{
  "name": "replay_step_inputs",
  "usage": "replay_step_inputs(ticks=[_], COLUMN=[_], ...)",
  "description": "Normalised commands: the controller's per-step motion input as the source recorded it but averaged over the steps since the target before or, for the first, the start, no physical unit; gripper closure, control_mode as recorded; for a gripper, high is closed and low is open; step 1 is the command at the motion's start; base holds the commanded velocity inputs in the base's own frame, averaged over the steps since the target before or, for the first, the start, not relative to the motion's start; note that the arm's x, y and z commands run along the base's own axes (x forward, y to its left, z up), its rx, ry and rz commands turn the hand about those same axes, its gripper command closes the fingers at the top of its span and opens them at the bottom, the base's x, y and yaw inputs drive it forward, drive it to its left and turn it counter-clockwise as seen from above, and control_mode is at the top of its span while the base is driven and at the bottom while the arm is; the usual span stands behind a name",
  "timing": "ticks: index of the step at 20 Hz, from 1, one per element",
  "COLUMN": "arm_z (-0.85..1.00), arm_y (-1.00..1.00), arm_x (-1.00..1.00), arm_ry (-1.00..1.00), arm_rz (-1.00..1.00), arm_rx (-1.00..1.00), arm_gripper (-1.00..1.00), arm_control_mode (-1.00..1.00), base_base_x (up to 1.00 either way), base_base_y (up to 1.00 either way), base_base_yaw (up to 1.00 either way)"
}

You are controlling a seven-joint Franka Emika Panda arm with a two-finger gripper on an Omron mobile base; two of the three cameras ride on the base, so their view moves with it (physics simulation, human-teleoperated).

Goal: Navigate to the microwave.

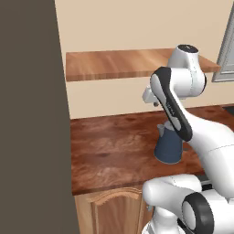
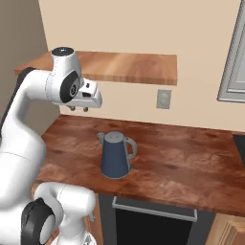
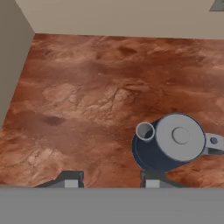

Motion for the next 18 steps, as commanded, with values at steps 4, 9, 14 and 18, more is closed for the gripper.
replay_step_inputs(ticks=[4, 9, 14, 18], arm_z=[0.0, 0.0, 0.0, -0.03], arm_y=[0.0, -0.02, -0.03, -0.28], arm_x=[-0.52, -1.0, -0.93, -0.31], arm_ry=[0.0, -0.08, -0.11, 0.0], arm_rz=[0.0, -0.03, -0.03, 0.0], arm_rx=[0.0, 0.0, 0.0, 0.0], arm_gripper=[-1.0, -1.0, -1.0, -1.0], arm_control_mode=[-1.0, -1.0, -1.0, -1.0], base_base_x=[0.0, 0.0, 0.0, 0.0], base_base_y=[0.0, 0.0, 0.0, 0.0], base_base_yaw=[0.0, 0.0, 0.0, 0.0])
